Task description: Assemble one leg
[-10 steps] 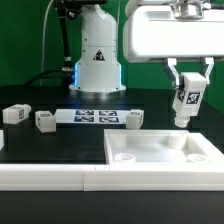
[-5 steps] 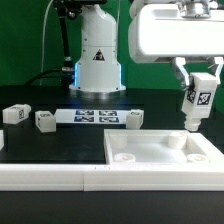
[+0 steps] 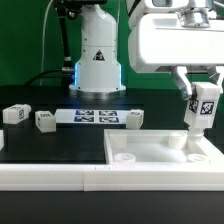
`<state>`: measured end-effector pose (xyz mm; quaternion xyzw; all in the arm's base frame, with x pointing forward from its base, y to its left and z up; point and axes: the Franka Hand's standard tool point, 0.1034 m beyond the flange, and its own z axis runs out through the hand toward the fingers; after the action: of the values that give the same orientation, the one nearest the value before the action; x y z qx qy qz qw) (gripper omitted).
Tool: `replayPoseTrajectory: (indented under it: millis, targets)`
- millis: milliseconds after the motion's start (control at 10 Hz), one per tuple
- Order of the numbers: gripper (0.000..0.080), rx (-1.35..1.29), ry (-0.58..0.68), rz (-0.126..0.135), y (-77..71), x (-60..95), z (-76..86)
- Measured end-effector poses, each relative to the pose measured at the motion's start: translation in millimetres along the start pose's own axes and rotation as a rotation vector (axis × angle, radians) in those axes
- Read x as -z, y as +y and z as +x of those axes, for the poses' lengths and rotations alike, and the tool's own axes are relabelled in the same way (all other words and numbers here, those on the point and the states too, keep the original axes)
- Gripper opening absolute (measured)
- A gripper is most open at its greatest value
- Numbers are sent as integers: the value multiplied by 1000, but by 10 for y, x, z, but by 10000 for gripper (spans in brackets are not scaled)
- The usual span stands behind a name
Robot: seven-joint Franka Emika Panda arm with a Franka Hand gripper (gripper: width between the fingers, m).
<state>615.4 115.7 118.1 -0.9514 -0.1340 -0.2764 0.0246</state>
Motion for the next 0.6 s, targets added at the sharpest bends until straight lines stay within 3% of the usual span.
replayPoseTrajectory:
  millis: [600]
  targets:
    - [291, 6, -17, 5, -31, -183, -128]
